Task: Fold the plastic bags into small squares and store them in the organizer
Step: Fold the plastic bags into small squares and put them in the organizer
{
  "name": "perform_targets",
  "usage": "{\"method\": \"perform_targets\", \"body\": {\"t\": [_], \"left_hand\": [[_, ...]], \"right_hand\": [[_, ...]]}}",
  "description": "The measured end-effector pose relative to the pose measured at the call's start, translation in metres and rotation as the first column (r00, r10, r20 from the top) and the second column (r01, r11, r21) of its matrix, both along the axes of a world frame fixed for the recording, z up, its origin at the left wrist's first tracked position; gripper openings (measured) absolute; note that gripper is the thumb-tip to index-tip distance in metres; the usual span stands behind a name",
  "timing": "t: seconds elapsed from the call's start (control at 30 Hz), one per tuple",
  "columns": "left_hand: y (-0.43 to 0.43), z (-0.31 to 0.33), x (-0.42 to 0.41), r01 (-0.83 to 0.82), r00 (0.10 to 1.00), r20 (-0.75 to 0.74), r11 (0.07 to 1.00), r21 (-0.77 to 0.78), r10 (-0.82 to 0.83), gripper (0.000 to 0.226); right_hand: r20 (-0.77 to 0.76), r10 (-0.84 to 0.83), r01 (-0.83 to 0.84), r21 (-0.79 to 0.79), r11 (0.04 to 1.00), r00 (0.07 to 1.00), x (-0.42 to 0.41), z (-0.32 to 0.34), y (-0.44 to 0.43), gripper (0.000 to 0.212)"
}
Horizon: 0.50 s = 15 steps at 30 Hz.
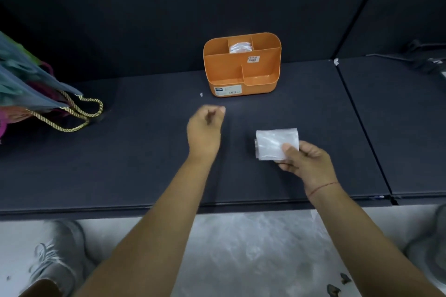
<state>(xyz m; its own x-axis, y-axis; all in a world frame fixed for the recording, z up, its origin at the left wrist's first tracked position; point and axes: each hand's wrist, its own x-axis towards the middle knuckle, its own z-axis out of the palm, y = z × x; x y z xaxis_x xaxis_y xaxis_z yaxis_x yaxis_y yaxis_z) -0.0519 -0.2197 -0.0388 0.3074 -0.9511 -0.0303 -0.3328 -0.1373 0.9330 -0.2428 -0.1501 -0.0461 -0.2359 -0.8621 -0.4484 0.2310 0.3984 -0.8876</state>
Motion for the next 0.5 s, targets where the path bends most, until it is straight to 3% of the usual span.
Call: {"method": "perform_targets", "body": {"t": [0.03, 0.1, 0.17, 0.27, 0.5], "left_hand": [[-0.015, 0.000, 0.002, 0.062, 0.980, 0.196, 0.995, -0.073, -0.046, 0.014], [-0.044, -0.001, 0.002, 0.238, 0.856, 0.497, 0.962, -0.133, -0.143, 0.032], [-0.068, -0.004, -0.003, 0.387, 0.717, 0.650, 0.919, -0.071, -0.252, 0.046], [-0.084, -0.013, -0.009, 0.460, 0.610, 0.721, 0.888, 0.015, -0.328, 0.050], [-0.043, -0.031, -0.005, 0.462, 0.681, 0.671, 0.883, -0.081, -0.295, 0.045]], "right_hand": [[-0.004, -0.003, 0.003, 0.000, 1.000, 1.000, -0.003, -0.003, 0.000, 0.010], [-0.011, -0.004, 0.004, 0.008, 1.000, 1.000, -0.006, -0.009, 0.001, 0.011], [-0.017, 0.003, -0.003, 0.014, 1.000, 1.000, -0.007, -0.014, 0.003, 0.011], [-0.011, 0.009, -0.009, 0.016, 1.000, 1.000, -0.007, -0.019, 0.006, 0.011], [-0.028, 0.049, -0.050, -0.014, 0.999, 0.998, -0.005, -0.011, 0.001, 0.012]]}}
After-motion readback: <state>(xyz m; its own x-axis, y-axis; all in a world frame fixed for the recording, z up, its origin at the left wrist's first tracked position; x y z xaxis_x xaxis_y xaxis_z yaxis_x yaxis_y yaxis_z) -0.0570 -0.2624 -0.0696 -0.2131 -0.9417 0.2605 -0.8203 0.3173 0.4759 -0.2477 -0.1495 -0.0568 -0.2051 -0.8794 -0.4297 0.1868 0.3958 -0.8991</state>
